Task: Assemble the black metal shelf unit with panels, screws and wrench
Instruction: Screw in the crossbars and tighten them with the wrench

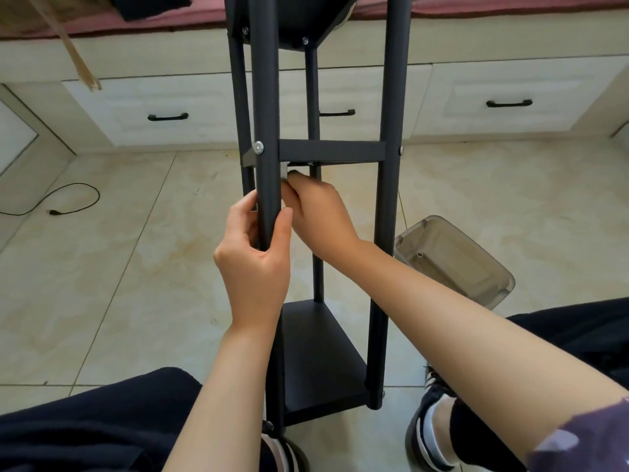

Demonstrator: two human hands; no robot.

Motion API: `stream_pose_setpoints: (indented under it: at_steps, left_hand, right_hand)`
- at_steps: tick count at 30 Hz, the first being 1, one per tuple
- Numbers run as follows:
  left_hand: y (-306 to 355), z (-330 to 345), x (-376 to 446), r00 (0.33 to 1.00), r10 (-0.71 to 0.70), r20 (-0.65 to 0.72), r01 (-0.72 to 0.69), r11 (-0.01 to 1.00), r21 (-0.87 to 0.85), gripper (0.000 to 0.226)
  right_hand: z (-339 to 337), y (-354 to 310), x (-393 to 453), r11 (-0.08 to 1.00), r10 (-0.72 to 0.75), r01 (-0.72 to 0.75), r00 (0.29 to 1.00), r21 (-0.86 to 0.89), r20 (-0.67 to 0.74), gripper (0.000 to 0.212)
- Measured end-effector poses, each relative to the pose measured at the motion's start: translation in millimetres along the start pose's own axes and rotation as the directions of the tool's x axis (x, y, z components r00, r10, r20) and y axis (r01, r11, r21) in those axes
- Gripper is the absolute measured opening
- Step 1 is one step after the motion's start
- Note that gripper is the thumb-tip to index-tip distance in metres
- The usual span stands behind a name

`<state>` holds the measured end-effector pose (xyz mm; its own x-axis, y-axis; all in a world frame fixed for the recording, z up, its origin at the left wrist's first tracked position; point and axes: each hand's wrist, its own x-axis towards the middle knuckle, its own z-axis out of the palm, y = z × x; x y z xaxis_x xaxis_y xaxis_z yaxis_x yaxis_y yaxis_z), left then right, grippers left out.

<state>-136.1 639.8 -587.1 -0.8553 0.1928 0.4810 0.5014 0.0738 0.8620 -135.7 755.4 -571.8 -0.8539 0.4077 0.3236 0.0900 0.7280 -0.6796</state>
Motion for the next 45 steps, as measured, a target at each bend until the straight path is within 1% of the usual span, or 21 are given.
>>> stream_pose_setpoints:
  at_steps: [3,6,8,9,11,14,17,19,22,26,30,34,37,40,45]
  left_hand:
    - [-1.2,0.2,-2.7,1.0,0.011,0.002,-0.011,1.0,0.008,0.034]
    - [-0.1,-0.5,-4.7,1.0,0.015,0.007,-0.015,1.0,0.001,0.037]
    - [0.2,-1.8,-5.8,0.999,0.033,0.013,-0.033,0.999,0.014,0.036]
    - [0.1,-2.8,-6.3,0.999,0.035,0.015,-0.035,0.999,0.021,0.035]
    - [0.5,-4.1,-7.0,0.999,0.036,0.017,-0.036,0.999,0.034,0.036]
    - [3.3,-5.4,-8.1,0.999,0.048,0.017,-0.049,0.997,0.056,0.036]
    - [6.0,-6.2,-8.0,0.998,0.061,0.013,-0.062,0.995,0.083,0.039]
    - [5.6,-6.2,-7.8,0.998,0.065,0.013,-0.066,0.993,0.101,0.041]
    - [4.6,-6.2,-8.7,0.997,0.07,0.019,-0.072,0.991,0.117,0.041]
    - [4.5,-6.0,-10.8,0.998,0.065,0.014,-0.067,0.987,0.149,0.041]
    - [6.9,-1.8,-11.7,0.999,0.053,-0.004,-0.052,0.988,0.144,0.041]
    - [-3.5,-1.4,-3.9,0.999,0.001,-0.042,0.004,0.991,0.133,0.033]
    - [-14.5,-1.4,2.1,0.995,-0.072,-0.064,0.08,0.987,0.139,0.028]
    - [-20.8,0.6,9.0,0.997,-0.051,-0.063,0.06,0.988,0.146,0.034]
    - [-30.8,-2.4,23.2,0.996,-0.074,-0.051,0.08,0.988,0.13,0.041]
  right_hand:
    - [-20.8,0.3,-17.5,0.996,0.091,-0.089,0.981,-0.019,0.172,0.026]
    - [-51.0,-4.0,-29.5,0.979,0.202,-0.195,0.921,-0.053,0.332,0.029]
    - [-75.6,-8.6,-33.1,0.973,0.23,-0.207,0.892,-0.101,0.389,0.03]
    - [-88.5,-10.8,-34.7,0.974,0.224,-0.193,0.891,-0.117,0.396,0.031]
    - [-115.9,-12.7,-36.6,0.978,0.203,-0.169,0.901,-0.12,0.384,0.034]
    - [-151.0,-6.4,-34.0,0.978,0.204,-0.181,0.927,-0.101,0.314,0.034]
    - [-171.5,5.7,-28.3,0.973,0.227,-0.23,0.943,-0.015,0.243,0.033]
    - [-177.1,10.9,-23.8,0.955,0.267,-0.287,0.943,0.08,0.2,0.033]
    - [-174.7,12.6,-13.9,0.914,0.321,-0.363,0.921,0.183,0.223,0.033]
    - [-171.5,11.3,1.7,0.864,0.339,-0.413,0.9,0.289,0.274,0.03]
    - [-169.9,6.8,12.0,0.747,0.39,-0.478,0.878,0.462,0.277,0.029]
    - [-162.3,-2.8,15.5,0.724,0.372,-0.439,0.898,0.531,0.235,0.029]
    - [-152.8,-13.5,18.1,0.775,0.323,-0.386,0.923,0.501,0.211,0.03]
    - [-149.2,-17.3,21.5,0.773,0.346,-0.387,0.921,0.503,0.177,0.029]
    - [-146.5,-21.9,20.8,0.757,0.358,-0.372,0.924,0.538,0.135,0.027]
